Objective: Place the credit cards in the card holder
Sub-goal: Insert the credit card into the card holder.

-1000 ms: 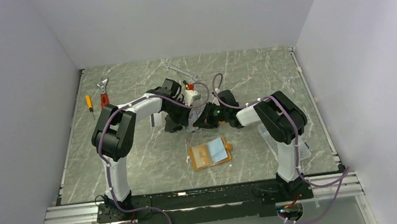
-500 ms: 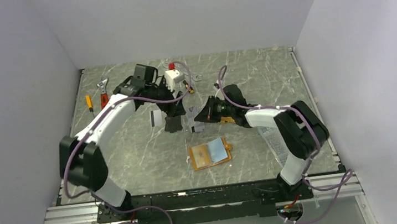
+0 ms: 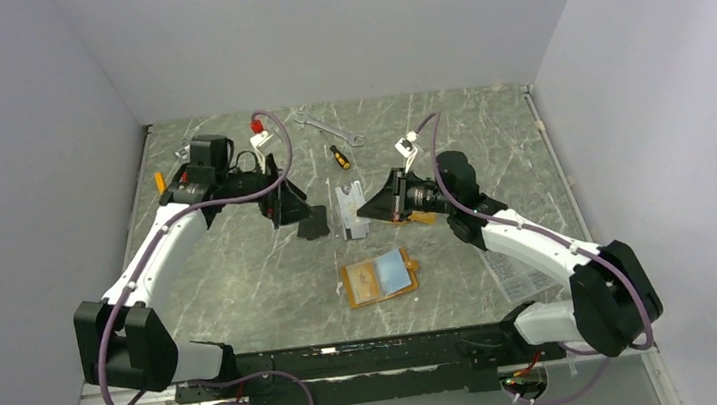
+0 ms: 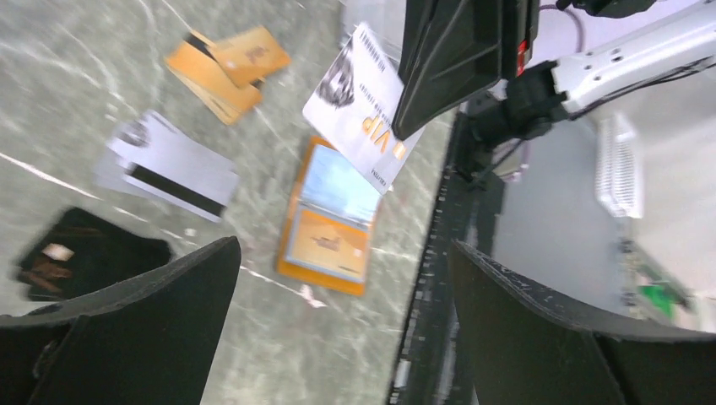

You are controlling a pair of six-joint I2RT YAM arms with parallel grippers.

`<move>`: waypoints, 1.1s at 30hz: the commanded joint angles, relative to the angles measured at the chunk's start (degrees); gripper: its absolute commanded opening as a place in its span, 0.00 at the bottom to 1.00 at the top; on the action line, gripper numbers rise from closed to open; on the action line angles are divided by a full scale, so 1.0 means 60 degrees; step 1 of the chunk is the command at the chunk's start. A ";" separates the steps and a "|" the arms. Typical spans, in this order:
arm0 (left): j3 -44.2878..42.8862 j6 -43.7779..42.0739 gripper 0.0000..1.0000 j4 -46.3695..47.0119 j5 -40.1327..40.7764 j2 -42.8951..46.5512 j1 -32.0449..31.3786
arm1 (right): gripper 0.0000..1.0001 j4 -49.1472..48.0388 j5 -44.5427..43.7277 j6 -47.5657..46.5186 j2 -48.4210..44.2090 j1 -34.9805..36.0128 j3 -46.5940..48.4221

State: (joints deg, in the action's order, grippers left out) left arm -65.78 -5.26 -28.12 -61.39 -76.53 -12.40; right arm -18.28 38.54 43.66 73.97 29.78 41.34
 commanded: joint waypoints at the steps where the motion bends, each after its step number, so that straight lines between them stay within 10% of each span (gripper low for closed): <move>1: 0.0608 0.1636 0.99 0.1493 -0.1464 -0.0012 -0.0150 | 0.00 -0.0588 0.0564 -0.0038 -0.0417 0.0192 -0.0022; 8: 0.2098 0.4609 0.99 0.5206 -0.2133 0.0150 -0.0201 | 0.00 -0.0660 0.0268 0.0030 0.0037 0.0924 0.0609; 18: 0.2529 0.5496 0.99 0.6110 -0.2425 0.0221 -0.0201 | 0.00 -0.0929 -0.0024 0.0198 0.0757 0.1476 0.1155; 28: 0.2397 0.5154 0.42 0.5566 -0.2429 0.0298 -0.0195 | 0.00 -0.1441 -0.0162 0.0367 0.1145 0.1532 0.1288; 33: 0.2366 0.5361 0.29 0.5815 -0.2726 0.0215 -0.0202 | 0.00 -0.1596 0.0051 0.0430 0.1053 0.1625 0.1129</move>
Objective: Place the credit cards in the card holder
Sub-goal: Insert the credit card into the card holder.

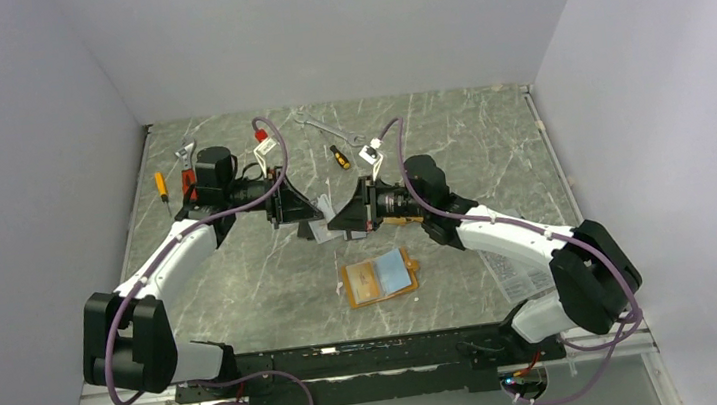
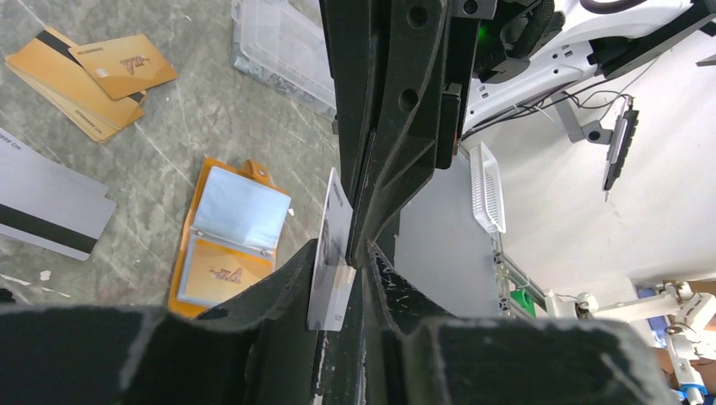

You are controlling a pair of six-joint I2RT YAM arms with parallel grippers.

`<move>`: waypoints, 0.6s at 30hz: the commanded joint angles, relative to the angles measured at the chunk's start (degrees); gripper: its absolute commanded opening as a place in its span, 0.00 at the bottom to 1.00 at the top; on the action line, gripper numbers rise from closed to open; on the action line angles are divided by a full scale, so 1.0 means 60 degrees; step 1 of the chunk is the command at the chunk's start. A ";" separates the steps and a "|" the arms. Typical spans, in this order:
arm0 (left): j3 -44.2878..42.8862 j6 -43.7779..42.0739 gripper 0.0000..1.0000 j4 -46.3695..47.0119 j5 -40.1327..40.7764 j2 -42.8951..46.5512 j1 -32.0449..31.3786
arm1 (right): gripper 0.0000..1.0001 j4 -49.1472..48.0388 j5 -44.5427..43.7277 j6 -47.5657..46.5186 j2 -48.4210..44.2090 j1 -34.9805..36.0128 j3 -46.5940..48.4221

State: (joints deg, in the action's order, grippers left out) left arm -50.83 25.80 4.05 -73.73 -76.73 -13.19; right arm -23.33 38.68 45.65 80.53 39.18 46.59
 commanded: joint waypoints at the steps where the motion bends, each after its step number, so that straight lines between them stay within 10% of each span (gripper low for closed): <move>1: -0.0103 0.0283 0.27 0.0591 -0.0729 0.0234 -0.0072 | 0.00 -0.0853 0.0086 0.0148 -0.0047 0.0063 0.0236; 18: -0.0203 0.0229 0.02 0.0533 -0.1300 0.0147 -0.0072 | 0.16 -0.0920 0.0756 0.0259 0.0303 -0.0124 0.1056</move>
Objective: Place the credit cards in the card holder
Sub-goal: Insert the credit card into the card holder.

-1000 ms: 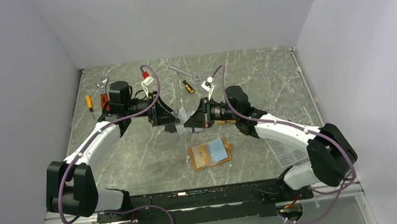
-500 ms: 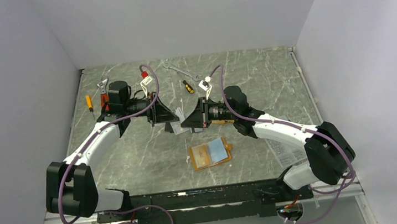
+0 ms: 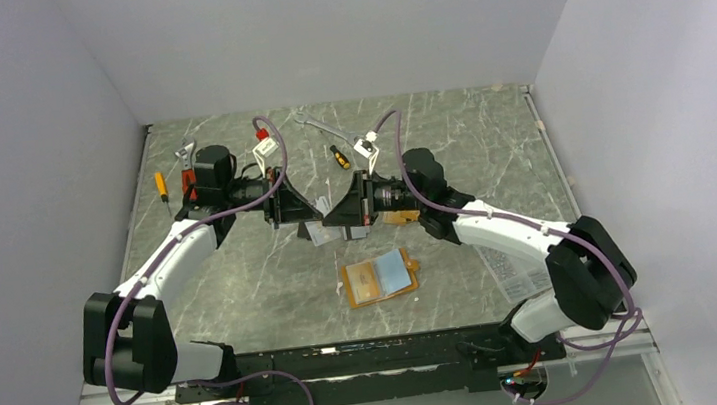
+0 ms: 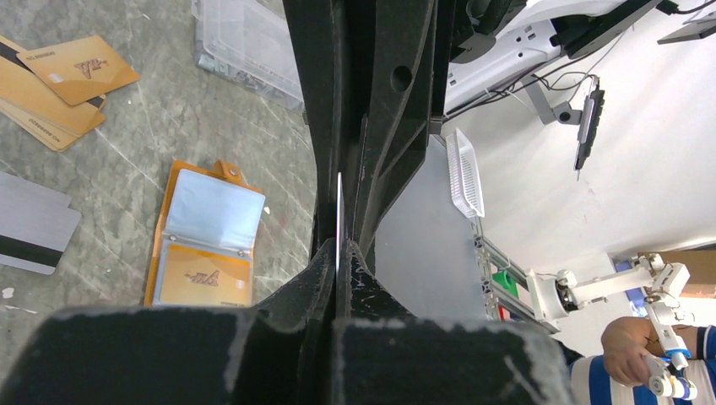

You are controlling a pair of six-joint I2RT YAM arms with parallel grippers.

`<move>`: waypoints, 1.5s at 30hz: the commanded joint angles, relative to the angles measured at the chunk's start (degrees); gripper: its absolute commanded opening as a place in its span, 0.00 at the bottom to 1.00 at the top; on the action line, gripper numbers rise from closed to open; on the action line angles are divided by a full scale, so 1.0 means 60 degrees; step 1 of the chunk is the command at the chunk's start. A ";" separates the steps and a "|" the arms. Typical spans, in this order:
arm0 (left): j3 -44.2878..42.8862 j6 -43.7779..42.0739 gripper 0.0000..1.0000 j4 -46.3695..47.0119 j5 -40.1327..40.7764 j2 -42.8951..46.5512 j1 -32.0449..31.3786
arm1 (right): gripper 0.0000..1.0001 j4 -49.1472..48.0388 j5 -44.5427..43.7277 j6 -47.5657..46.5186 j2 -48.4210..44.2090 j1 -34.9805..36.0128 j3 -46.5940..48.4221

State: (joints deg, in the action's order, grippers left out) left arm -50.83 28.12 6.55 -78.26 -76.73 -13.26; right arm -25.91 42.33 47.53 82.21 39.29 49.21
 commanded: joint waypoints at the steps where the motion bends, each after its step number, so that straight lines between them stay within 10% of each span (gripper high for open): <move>1: -0.0225 -0.0160 0.02 0.0104 -0.0557 0.0134 -0.0057 | 0.14 -0.0560 0.0223 -0.0011 0.0060 -0.0179 0.0661; 6: -0.0486 -0.0614 0.08 -0.0486 -0.0561 0.0103 -0.0061 | 0.00 -0.0739 0.0582 0.0154 0.0290 -0.0193 0.0711; 10: -0.0867 -0.1572 0.44 -0.1837 -0.0168 0.0061 -0.0058 | 0.00 -0.0145 0.0510 -0.0138 -0.0010 -0.0204 0.0350; 15: -0.1224 -0.2932 0.66 -0.3215 0.0649 -0.0137 -0.0086 | 0.00 0.2489 -0.0403 -0.1367 -0.1019 -0.0418 -0.0406; 20: -0.1834 -0.6777 0.64 -0.6490 0.3179 -0.0872 -0.1267 | 0.00 0.5752 -0.3504 -0.2125 -0.1946 -0.0535 -0.1200; 29: -0.0789 -0.8520 0.59 -0.6005 0.6812 -0.1600 -0.3636 | 0.00 0.7565 -0.6791 -0.1851 -0.3668 -0.0573 -0.2501; 45: -0.0642 -0.9388 0.57 -0.5500 0.8607 -0.2607 -0.6424 | 0.00 0.7409 -0.6852 -0.1814 -0.4013 -0.0578 -0.3117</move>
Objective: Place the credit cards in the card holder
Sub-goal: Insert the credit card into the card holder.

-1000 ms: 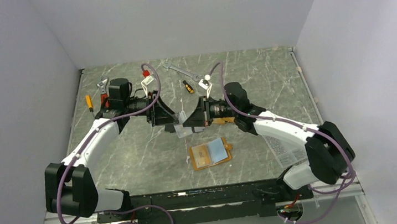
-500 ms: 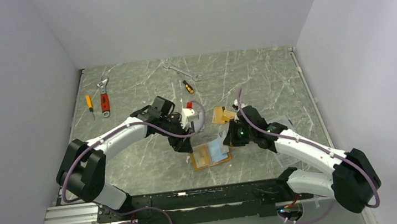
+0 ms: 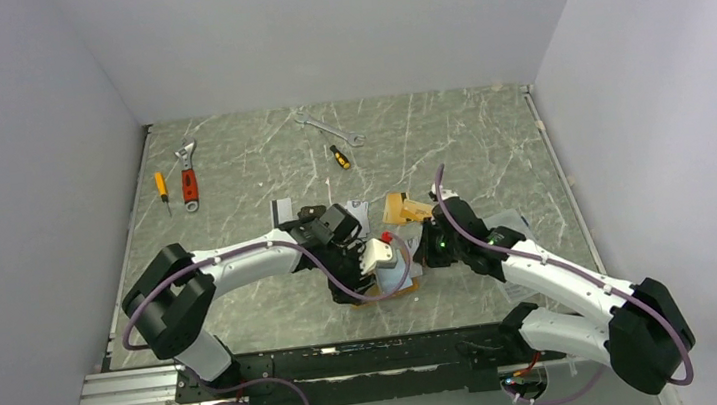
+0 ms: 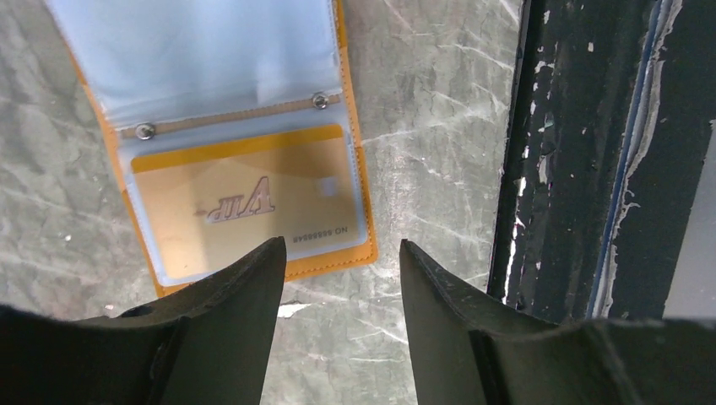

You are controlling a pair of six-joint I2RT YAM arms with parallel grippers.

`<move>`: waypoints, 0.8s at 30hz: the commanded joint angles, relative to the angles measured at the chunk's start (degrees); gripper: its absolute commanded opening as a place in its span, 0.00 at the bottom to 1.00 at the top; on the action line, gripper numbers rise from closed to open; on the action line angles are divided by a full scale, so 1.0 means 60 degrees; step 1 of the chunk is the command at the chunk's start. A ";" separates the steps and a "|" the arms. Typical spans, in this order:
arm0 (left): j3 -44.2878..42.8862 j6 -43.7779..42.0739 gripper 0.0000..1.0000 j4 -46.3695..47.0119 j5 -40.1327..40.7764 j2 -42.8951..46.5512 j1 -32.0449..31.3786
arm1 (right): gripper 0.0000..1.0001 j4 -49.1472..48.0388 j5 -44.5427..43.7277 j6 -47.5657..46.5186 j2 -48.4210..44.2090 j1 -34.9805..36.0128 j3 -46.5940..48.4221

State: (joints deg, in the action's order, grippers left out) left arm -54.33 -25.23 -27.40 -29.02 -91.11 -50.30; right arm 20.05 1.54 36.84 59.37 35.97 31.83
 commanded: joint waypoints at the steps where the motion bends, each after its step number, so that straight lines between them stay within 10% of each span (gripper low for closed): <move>1: -0.0085 -0.0509 0.57 0.0144 0.0454 -0.0309 -0.0287 | 0.00 -0.0361 0.0010 0.0020 -0.0208 -0.0029 -0.0301; 9: 0.0021 -0.0802 0.56 0.0371 0.1517 -0.0447 -0.0633 | 0.00 -0.0812 0.0546 0.0449 -0.0646 -0.0018 -0.0640; 10: 0.0009 -0.0848 0.56 0.0345 0.1673 -0.0465 -0.0662 | 0.00 -0.0810 0.0589 0.0495 -0.0707 -0.0020 0.1227; 12: -0.0026 -0.0974 0.55 0.0239 0.2093 -0.0519 -0.0719 | 0.00 -0.0842 0.0704 0.0607 -0.0826 -0.0019 -0.0726; 24: 0.0221 -0.1404 0.52 -0.0079 0.3069 -0.0346 -0.0764 | 0.00 -0.0901 0.0409 0.0779 -0.0800 0.0012 -0.0873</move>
State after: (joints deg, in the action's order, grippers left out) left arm -54.33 -32.16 -25.43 -14.28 -93.58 -54.96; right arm 14.98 6.15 41.21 55.20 35.97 24.80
